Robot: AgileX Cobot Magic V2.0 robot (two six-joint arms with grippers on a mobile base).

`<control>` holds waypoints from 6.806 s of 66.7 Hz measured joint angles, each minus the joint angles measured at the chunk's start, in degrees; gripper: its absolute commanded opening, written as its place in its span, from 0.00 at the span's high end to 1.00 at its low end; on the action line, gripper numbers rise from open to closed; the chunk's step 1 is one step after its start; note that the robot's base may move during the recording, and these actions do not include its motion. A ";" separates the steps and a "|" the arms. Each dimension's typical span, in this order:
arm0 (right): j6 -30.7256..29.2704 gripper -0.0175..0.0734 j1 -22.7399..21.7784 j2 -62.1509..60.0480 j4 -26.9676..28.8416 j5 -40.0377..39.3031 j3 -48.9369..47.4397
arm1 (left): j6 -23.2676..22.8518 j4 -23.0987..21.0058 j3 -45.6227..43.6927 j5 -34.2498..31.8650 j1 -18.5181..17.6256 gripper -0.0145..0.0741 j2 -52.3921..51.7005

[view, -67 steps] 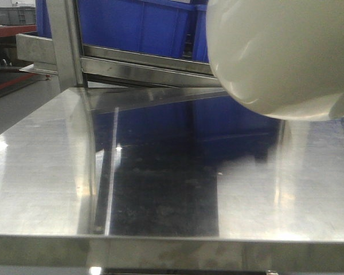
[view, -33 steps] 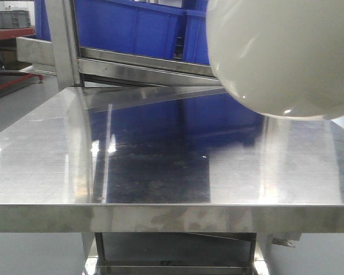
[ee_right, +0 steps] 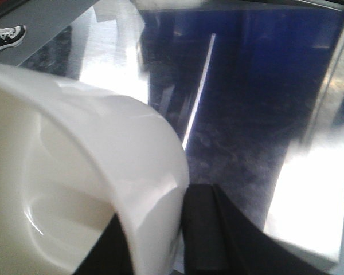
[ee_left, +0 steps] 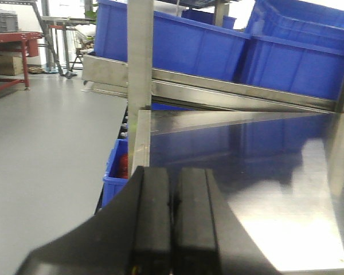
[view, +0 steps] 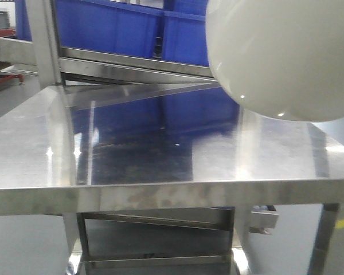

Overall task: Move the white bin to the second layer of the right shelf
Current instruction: 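Hold the bin in the right gripper while backing away from the table, then hold the bin raised in the right gripper while turning toward the shelves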

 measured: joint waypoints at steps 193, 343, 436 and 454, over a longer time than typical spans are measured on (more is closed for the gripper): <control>0.00 0.75 0.00 0.00 0.00 0.21 0.00 | 0.00 0.00 0.00 0.00 0.00 0.74 0.00; 0.00 0.75 0.00 0.00 0.00 0.30 0.00 | 0.00 0.00 0.00 0.00 0.00 0.74 0.00; 0.00 0.75 0.00 0.00 0.00 0.30 0.00 | 0.00 0.00 0.00 0.00 0.00 0.74 0.00; 0.00 0.75 0.00 0.00 0.00 0.30 0.00 | 0.00 0.00 0.00 0.00 0.00 0.74 0.00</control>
